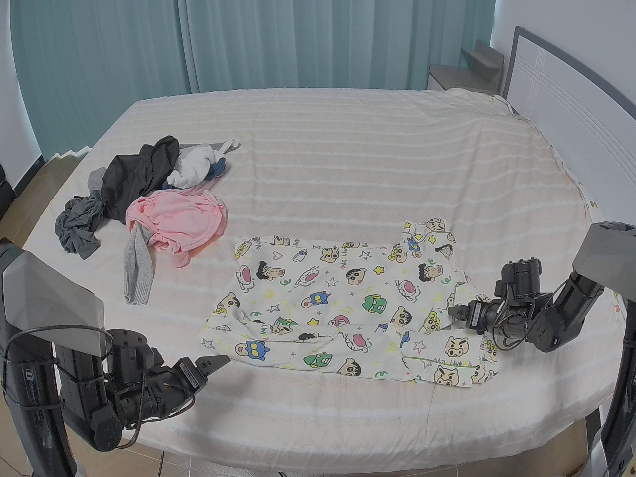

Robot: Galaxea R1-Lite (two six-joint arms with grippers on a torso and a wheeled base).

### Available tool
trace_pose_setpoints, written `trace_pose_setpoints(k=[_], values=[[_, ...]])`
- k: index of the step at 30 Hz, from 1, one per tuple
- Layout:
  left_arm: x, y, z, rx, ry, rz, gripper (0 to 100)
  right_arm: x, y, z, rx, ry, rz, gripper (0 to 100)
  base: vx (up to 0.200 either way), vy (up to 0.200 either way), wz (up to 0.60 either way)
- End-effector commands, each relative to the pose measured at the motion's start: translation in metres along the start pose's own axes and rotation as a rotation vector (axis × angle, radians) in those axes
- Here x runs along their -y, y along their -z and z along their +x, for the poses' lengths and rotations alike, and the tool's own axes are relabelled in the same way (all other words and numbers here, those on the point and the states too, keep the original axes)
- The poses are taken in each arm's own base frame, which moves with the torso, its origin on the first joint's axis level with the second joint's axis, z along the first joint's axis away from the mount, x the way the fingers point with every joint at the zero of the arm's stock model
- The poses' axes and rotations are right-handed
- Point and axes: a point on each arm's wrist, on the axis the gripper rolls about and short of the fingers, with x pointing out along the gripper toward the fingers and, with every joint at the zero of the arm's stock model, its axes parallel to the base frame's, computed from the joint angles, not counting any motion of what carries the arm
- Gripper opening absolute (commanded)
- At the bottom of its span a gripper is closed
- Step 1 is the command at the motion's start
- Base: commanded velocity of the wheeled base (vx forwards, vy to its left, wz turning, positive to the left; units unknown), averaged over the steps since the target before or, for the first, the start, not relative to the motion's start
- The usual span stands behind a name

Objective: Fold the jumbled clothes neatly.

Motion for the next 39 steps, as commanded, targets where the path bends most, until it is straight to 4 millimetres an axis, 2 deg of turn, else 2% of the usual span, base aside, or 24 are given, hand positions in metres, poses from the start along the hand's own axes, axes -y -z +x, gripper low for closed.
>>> trace_pose_setpoints(k=[1, 4, 6, 8, 9, 10, 12, 14, 16, 17, 19, 22, 27, 31, 39], values=[[0.001, -0.001, 0.000, 0.011, 0.014, 0.003, 100, 0.003, -0.007, -0.007, 0.039, -0.001, 0.011, 100, 0.000, 0.000, 0.00], [0.001, -0.001, 0.000, 0.011, 0.014, 0.003, 100, 0.002, -0.012, -0.017, 0.070, -0.014, 0.013, 100, 0.000, 0.000, 0.00], [0.001, -0.001, 0.000, 0.010, 0.013, 0.003, 100, -0.006, -0.013, -0.040, 0.105, -0.053, -0.001, 100, 0.000, 0.000, 0.00], [0.001, -0.001, 0.000, 0.010, 0.013, 0.003, 100, -0.012, -0.012, -0.049, 0.118, -0.073, -0.010, 100, 0.000, 0.000, 0.00], [0.001, -0.001, 0.000, 0.010, 0.013, 0.003, 100, -0.022, -0.013, -0.064, 0.146, -0.108, -0.032, 100, 0.000, 0.000, 0.00], [0.001, -0.001, 0.000, 0.010, 0.013, 0.003, 100, -0.022, -0.013, -0.066, 0.149, -0.112, -0.037, 100, 0.000, 0.000, 0.00], [0.001, -0.001, 0.000, 0.010, 0.013, 0.003, 100, -0.036, -0.010, -0.086, 0.170, -0.158, -0.102, 100, 0.000, 0.000, 0.00], [0.001, -0.001, 0.000, 0.011, 0.014, 0.003, 100, -0.050, -0.003, -0.101, 0.167, -0.211, -0.141, 100, 0.000, 0.000, 0.00], [0.001, -0.001, 0.000, 0.010, 0.013, 0.003, 100, -0.064, 0.013, -0.113, 0.132, -0.263, -0.185, 100, 0.000, 0.000, 0.00], [0.001, -0.001, 0.000, 0.010, 0.013, 0.003, 100, -0.064, 0.013, -0.113, 0.132, -0.263, -0.185, 100, 0.000, 0.000, 0.00], [0.001, -0.001, 0.000, 0.010, 0.013, 0.003, 100, -0.078, 0.038, -0.124, 0.059, -0.327, -0.235, 100, 0.000, 0.000, 0.00], [0.001, -0.001, 0.000, 0.010, 0.013, 0.003, 100, -0.084, 0.063, -0.126, -0.035, -0.354, -0.236, 100, 0.000, 0.000, 0.00], [0.001, -0.001, 0.000, 0.009, 0.011, 0.002, 100, -0.084, 0.092, -0.110, -0.187, -0.309, -0.127, 100, 0.000, 0.000, 0.00], [0.001, -0.001, 0.000, 0.009, 0.013, 0.003, 100, -0.080, 0.106, -0.101, -0.249, -0.275, -0.120, 100, 0.000, 0.000, 0.00], [0.001, -0.001, 0.000, 0.009, 0.013, 0.003, 100, -0.092, 0.133, -0.092, -0.330, -0.266, -0.137, 100, 0.000, 0.000, 0.00]])
